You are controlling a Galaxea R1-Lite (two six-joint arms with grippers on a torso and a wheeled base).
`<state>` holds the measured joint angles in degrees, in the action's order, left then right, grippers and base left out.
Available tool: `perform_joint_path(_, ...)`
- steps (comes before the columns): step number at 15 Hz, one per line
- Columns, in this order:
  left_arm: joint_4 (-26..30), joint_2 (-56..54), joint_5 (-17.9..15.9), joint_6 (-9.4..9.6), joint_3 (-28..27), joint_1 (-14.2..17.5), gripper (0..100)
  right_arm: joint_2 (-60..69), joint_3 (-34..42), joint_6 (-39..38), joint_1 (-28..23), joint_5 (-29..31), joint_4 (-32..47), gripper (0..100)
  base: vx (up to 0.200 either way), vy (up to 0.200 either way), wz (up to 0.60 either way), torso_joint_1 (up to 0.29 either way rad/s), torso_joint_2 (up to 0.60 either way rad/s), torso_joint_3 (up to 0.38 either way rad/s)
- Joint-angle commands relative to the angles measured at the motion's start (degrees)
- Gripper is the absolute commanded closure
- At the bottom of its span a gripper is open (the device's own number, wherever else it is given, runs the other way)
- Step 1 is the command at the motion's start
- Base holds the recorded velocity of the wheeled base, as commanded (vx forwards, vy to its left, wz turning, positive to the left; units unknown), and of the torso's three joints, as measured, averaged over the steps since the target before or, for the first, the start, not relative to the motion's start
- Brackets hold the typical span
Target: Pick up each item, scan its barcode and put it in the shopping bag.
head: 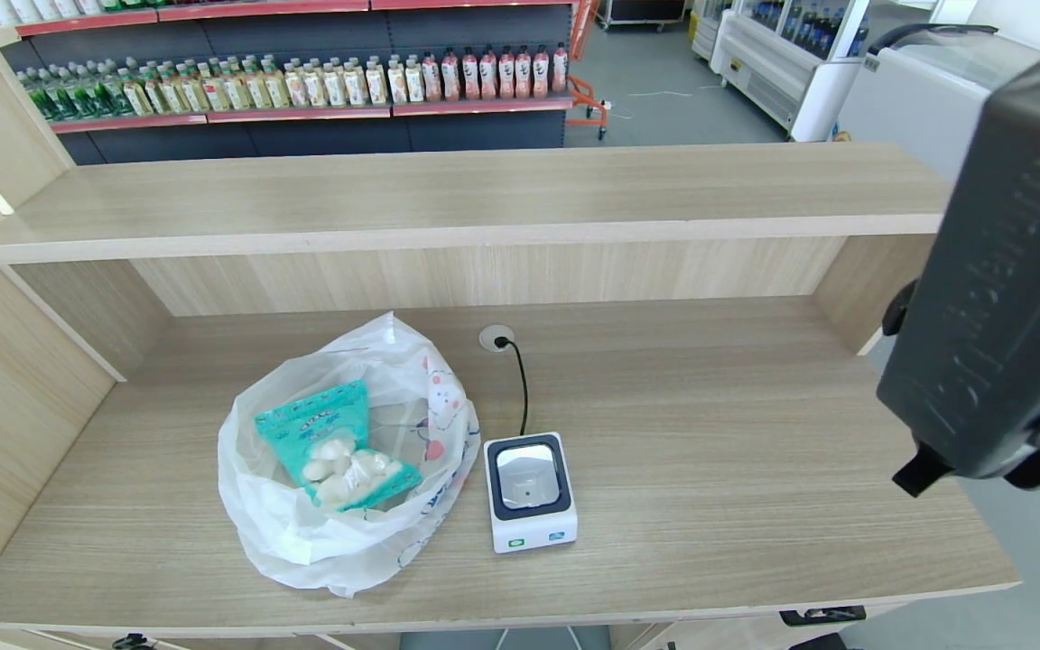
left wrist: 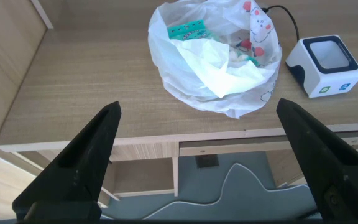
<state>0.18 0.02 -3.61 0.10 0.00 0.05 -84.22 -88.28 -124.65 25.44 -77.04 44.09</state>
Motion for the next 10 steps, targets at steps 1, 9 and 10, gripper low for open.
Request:
perform_joint_path(1, -0.01, 0.06, 0.0, -0.01, 0.0, 0.04, 0, 3.28, 3.29, 1.51, -3.82, 0.84, -3.75, 100, 0.0, 0.0, 0.0, 0.0, 0.0, 0.0)
perform_joint_path(9, -0.01, 0.06, 0.0, -0.01, 0.0, 0.04, 0, 11.45, 23.77, 38.08, -15.86, 4.1, -38.91, 100, 0.0, 0.0, 0.0, 0.0, 0.0, 0.0)
perform_joint_path(10, -0.01, 0.06, 0.0, -0.01, 0.0, 0.04, 0, 11.72, 28.08, 47.83, -16.56, 4.18, -43.74, 100, 0.0, 0.0, 0.0, 0.0, 0.0, 0.0)
